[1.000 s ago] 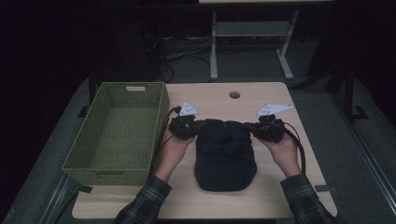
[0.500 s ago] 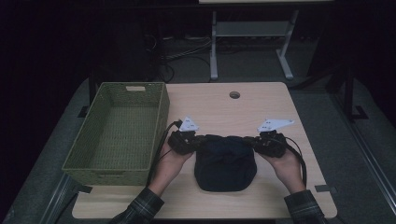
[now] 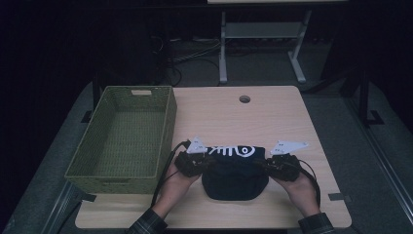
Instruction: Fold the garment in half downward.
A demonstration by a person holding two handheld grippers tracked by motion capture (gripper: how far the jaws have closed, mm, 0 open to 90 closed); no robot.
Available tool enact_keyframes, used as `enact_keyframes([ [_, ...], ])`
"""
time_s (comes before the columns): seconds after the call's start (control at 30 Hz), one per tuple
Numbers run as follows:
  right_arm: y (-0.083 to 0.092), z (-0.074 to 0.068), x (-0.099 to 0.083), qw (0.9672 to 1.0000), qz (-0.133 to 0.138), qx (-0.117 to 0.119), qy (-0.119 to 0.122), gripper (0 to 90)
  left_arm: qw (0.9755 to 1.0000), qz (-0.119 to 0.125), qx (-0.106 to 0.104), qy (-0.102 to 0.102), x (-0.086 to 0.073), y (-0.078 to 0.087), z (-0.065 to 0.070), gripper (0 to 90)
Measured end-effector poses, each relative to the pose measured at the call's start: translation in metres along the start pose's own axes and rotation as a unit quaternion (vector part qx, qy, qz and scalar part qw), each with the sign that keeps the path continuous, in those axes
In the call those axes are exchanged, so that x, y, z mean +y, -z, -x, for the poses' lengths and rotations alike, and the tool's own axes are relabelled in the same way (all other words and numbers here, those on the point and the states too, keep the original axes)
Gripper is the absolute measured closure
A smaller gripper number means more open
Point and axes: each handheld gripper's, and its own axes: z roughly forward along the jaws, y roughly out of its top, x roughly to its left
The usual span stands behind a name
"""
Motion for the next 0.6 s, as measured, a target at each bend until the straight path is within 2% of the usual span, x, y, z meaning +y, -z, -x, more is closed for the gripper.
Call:
enact_keyframes([
  [0.2,-0.001,-0.007,-0.010,0.9999,-0.009,0.006,-0.004,81.5,1.0000,0.004,-0.008,0.004,-0.010,0.000,0.007,79.7],
  [0.33,0.002,-0.007,-0.012,0.9999,-0.006,0.008,-0.006,75.2,0.9997,0.016,-0.013,0.010,-0.008,0.004,0.008,73.2],
  [0.5,0.019,-0.004,-0.001,0.9995,0.027,0.011,-0.011,71.3,0.9987,0.046,-0.017,0.012,0.005,0.020,0.007,65.5],
  [0.6,0.028,-0.001,0.010,0.9988,0.047,0.013,-0.010,71.2,0.9977,0.066,-0.015,0.006,0.017,0.030,0.006,65.2],
])
